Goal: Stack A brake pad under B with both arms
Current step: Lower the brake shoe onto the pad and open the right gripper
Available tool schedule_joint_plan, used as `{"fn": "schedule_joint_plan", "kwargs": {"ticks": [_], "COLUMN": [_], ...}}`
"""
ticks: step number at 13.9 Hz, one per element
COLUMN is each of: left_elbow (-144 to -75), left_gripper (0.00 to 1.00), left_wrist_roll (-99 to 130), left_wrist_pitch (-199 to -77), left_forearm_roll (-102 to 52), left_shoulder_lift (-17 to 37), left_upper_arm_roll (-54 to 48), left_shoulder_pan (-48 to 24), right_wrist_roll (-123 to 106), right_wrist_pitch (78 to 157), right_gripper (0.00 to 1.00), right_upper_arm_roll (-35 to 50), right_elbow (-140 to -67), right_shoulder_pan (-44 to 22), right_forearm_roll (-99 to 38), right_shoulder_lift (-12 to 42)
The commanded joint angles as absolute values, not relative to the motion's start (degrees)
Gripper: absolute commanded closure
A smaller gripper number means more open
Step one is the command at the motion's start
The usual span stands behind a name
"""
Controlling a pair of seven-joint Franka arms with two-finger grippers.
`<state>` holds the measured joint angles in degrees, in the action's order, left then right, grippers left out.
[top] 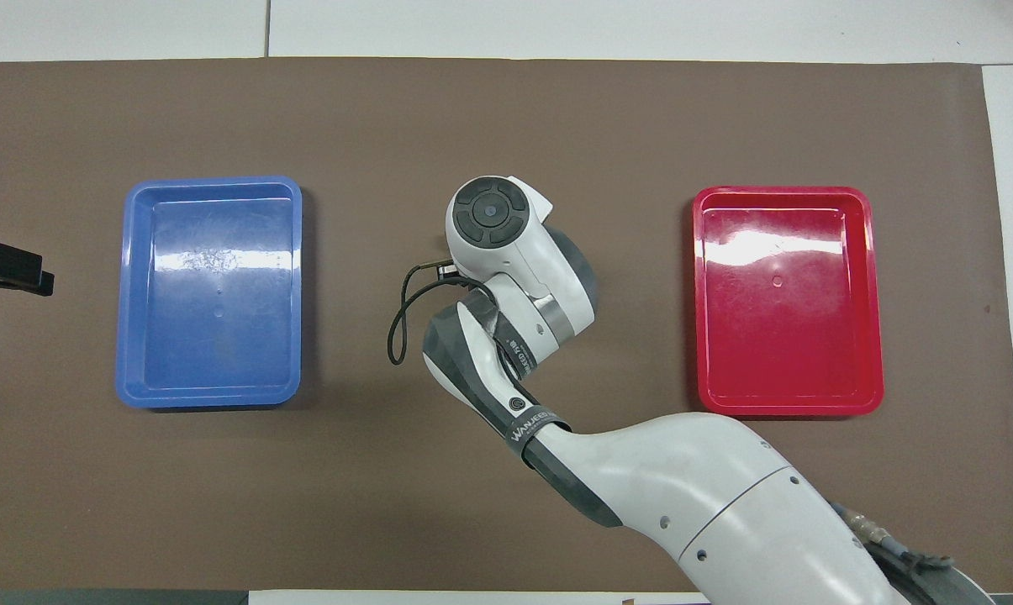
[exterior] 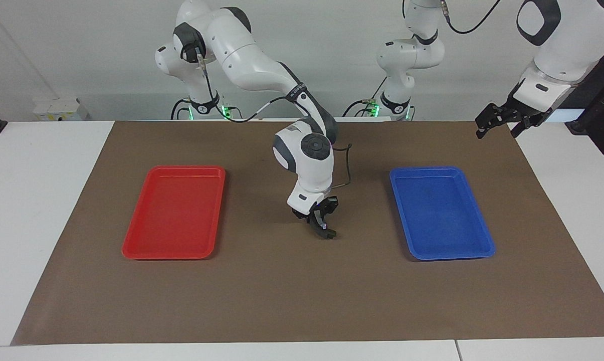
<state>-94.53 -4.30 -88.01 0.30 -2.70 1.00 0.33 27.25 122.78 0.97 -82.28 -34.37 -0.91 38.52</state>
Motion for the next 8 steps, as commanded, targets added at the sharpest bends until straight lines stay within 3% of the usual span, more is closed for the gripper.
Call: {"fn": "schedule_joint_plan", "kwargs": {"ticks": [1,5,8], "left_elbow": [-94.8,-94.7,-94.7], "left_gripper": [0.01,0.01,0.0], "left_wrist_roll": [-4.3,-4.2,-4.7], "left_wrist_pitch": [-88.8,-90.4,-90.0], "left_forearm_roll": [-0.4,-0.5,-0.5], "left_shoulder_lift": [-3.2,-2.9,-3.0], "left_upper_arm_roll": [1.1,1.1,1.1], "left_shoulder_pan": [0.0,-2.1,-2.1], "right_wrist_roll": [27.2,27.2,27.7], "right_wrist_pitch": [126.9,124.8,120.9], "right_gripper": [0.0,0.0,0.0], "right_upper_arm_roll": [1.1,1.1,0.4], "right_elbow": [-84.6,-84.9,-85.0], "right_shoulder_pan": [-34.7,-34.9,-32.2], "right_forearm_roll": [-1.3,-1.3,-0.7], "right_shoulder_lift": [38.6,36.9,31.9]}}
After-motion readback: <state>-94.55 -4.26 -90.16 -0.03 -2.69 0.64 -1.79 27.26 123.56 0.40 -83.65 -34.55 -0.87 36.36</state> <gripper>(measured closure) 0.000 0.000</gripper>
